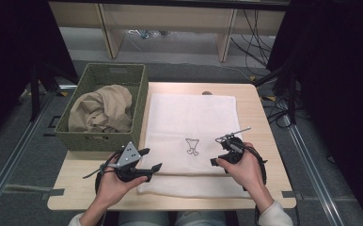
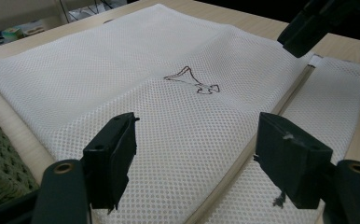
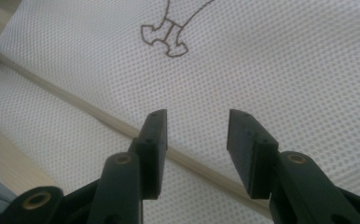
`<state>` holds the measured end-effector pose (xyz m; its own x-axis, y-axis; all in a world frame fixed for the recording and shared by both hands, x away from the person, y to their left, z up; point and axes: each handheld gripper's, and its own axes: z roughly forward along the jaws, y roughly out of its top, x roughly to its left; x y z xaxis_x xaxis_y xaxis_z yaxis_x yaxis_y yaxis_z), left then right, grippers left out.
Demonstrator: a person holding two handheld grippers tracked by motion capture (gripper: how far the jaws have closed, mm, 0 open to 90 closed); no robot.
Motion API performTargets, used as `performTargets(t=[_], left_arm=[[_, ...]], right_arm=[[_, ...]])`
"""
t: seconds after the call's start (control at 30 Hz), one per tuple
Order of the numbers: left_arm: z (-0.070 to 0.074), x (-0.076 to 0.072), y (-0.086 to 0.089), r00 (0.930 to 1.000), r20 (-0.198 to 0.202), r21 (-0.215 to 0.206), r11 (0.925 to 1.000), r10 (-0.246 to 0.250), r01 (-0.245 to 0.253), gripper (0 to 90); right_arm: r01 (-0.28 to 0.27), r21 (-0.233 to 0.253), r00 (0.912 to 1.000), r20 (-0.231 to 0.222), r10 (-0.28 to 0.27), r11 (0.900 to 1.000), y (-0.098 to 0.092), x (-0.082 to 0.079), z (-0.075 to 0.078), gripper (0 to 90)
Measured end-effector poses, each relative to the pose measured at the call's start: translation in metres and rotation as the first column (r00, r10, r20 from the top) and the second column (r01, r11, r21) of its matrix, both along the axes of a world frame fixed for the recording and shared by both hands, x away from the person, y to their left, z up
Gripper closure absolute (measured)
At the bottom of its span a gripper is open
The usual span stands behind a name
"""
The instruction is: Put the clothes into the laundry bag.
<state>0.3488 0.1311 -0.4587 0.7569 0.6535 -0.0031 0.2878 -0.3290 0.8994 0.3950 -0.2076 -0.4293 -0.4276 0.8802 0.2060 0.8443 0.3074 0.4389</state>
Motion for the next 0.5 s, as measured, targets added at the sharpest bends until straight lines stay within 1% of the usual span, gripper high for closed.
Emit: performTargets(t=[0.03,0.1,0.13,0.17,0.2,0.23,0.27,0.3,0.37,0.4,0.43,0.5], left_arm=[[0.0,-0.001,-0.001,0.9997,-0.019,-0.019,0.9997,0.016,-0.016,29.5],[0.002,0.0,0.0,1.0,0.0,-0.008,0.9999,0.007,-0.007,29.9],[0.003,-0.001,0.0,0.9999,0.0,-0.007,0.9999,0.011,-0.011,30.2],[0.004,-0.001,0.0,0.9999,-0.001,-0.007,0.9999,0.014,-0.014,30.3],[0.004,0.0,0.001,1.0,-0.004,-0.008,0.9999,0.009,-0.009,30.3],[0.005,-0.001,0.001,0.9999,0.002,0.001,0.9999,0.016,-0.016,30.3],[0.005,0.0,0.001,1.0,0.004,0.005,0.9999,0.009,-0.009,30.3],[0.004,-0.001,0.001,0.9997,-0.008,-0.002,0.9997,0.022,-0.022,30.2],[0.003,0.0,0.002,0.9993,-0.019,0.0,0.9995,0.033,-0.033,30.1],[0.002,0.0,0.003,0.9993,-0.019,0.003,0.9995,0.032,-0.032,30.0],[0.002,0.0,0.003,0.9993,-0.019,0.005,0.9995,0.031,-0.031,30.0],[0.003,0.0,0.004,0.9992,-0.022,0.002,0.9995,0.032,-0.032,29.9]], right_arm=[[-0.027,-0.006,0.9996,0.006,0.028,1.0,0.002,0.001,-0.001,58.4],[-0.046,-0.012,0.9989,0.003,0.046,0.999,0.006,0.001,-0.002,57.9],[-0.046,-0.011,0.9989,0.01,0.046,0.999,0.008,0.0,-0.003,57.5],[-0.068,-0.018,0.9975,0.016,0.069,0.998,0.01,0.001,-0.004,56.9],[-0.079,-0.026,0.9966,0.018,0.08,0.997,0.012,0.001,-0.005,56.1],[-0.092,-0.031,0.9956,0.015,0.092,0.995,0.015,0.001,-0.006,55.8],[-0.106,-0.029,0.9942,0.015,0.106,0.994,0.019,0.002,-0.007,55.1],[-0.128,-0.032,0.9915,0.017,0.129,0.991,0.022,0.003,-0.009,55.1],[-0.143,-0.035,0.9897,0.003,0.143,0.989,0.032,0.005,-0.011,55.1],[-0.171,-0.037,0.9852,-0.002,0.171,0.985,0.036,0.006,-0.012,55.1],[-0.176,-0.041,0.9844,-0.009,0.176,0.984,0.042,0.007,-0.013,55.1],[-0.216,-0.051,0.9764,-0.008,0.216,0.975,0.051,0.01,-0.015,54.7]])
